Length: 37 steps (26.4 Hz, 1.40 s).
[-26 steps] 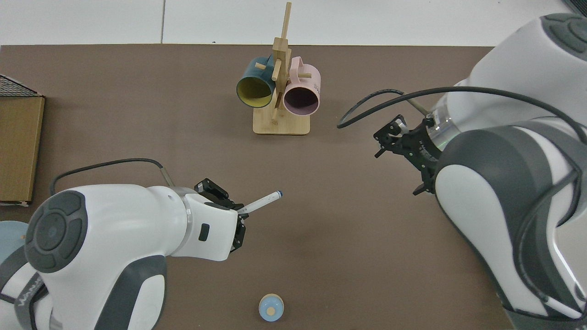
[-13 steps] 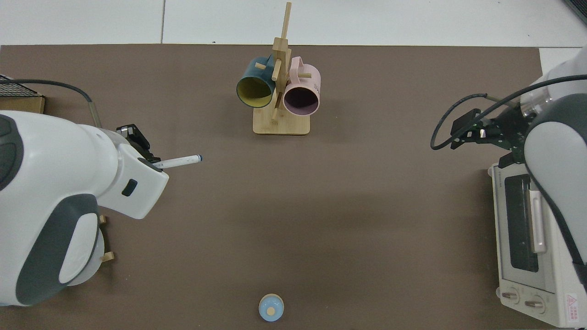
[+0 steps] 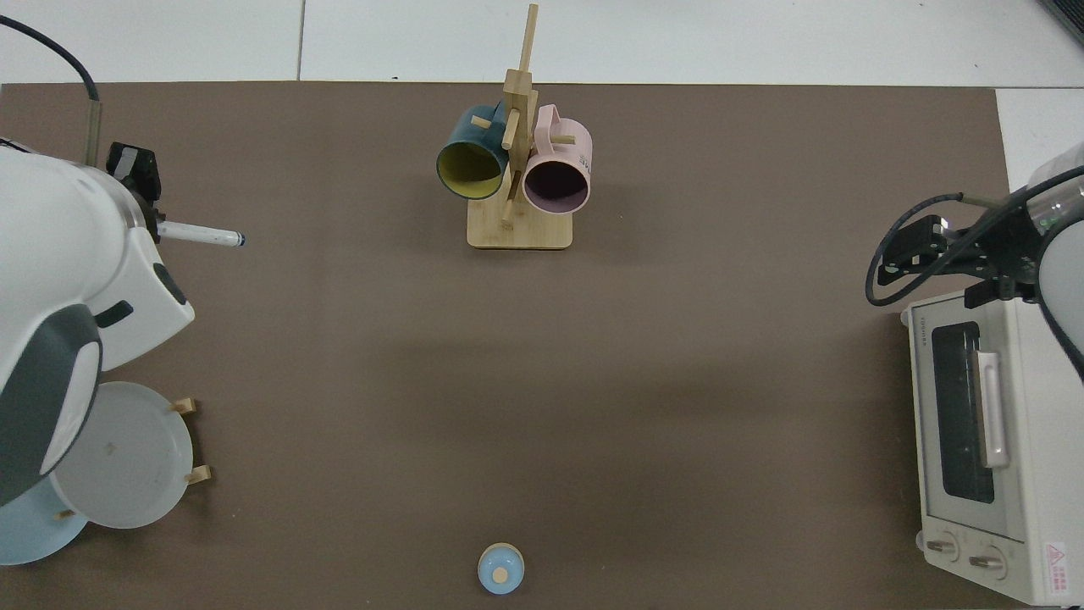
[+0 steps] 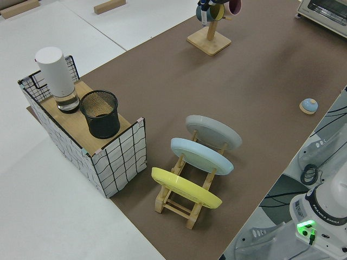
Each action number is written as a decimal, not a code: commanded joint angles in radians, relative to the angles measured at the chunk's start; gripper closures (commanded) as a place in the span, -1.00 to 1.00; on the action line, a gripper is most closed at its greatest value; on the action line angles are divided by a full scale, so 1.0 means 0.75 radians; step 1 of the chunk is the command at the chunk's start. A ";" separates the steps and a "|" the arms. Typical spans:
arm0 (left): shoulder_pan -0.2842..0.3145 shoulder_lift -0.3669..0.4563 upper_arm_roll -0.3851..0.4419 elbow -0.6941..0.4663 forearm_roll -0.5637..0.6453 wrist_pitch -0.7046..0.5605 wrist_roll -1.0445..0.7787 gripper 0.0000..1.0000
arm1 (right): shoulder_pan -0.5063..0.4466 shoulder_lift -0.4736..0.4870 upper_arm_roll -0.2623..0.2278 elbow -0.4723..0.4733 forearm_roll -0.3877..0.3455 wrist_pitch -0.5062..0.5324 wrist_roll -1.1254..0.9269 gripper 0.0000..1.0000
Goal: Put markers into pen holder
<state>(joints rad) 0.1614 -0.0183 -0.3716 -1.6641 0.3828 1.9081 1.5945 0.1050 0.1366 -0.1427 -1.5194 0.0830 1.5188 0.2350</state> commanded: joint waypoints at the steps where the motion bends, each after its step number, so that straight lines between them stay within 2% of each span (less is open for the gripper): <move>1: 0.120 0.145 -0.016 0.171 0.023 0.049 0.348 1.00 | -0.011 -0.137 0.021 -0.199 -0.025 0.151 -0.035 -1.00; 8: 0.222 0.147 -0.016 0.176 0.044 0.064 0.482 1.00 | -0.015 -0.139 0.021 -0.199 -0.023 0.153 -0.025 -1.00; 12: 0.267 0.161 -0.018 0.202 0.197 0.078 0.576 1.00 | -0.015 -0.139 0.021 -0.202 -0.023 0.155 -0.025 -1.00; 15: 0.276 0.225 -0.008 0.282 0.281 0.131 0.621 1.00 | -0.023 -0.145 0.021 -0.212 -0.023 0.151 -0.025 -1.00; 19: 0.361 0.274 -0.014 0.351 0.308 0.196 0.682 1.00 | -0.029 -0.149 0.021 -0.218 -0.023 0.133 -0.021 -1.00; 25: 0.482 0.327 0.000 0.382 0.310 0.417 0.807 1.00 | -0.027 -0.154 0.021 -0.218 -0.023 0.106 0.012 -1.00; 30: 0.582 0.333 -0.002 0.403 0.310 0.413 0.864 1.00 | -0.036 -0.158 0.021 -0.216 -0.023 0.055 0.012 -1.00; 37: 0.611 0.307 -0.010 0.390 0.434 0.303 0.883 1.00 | -0.048 -0.190 0.021 -0.220 -0.023 -0.041 0.010 -1.00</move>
<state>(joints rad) 0.6105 0.2139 -0.3594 -1.3895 0.6341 2.2010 2.2462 0.0878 0.0406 -0.1410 -1.6516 0.0827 1.5273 0.2358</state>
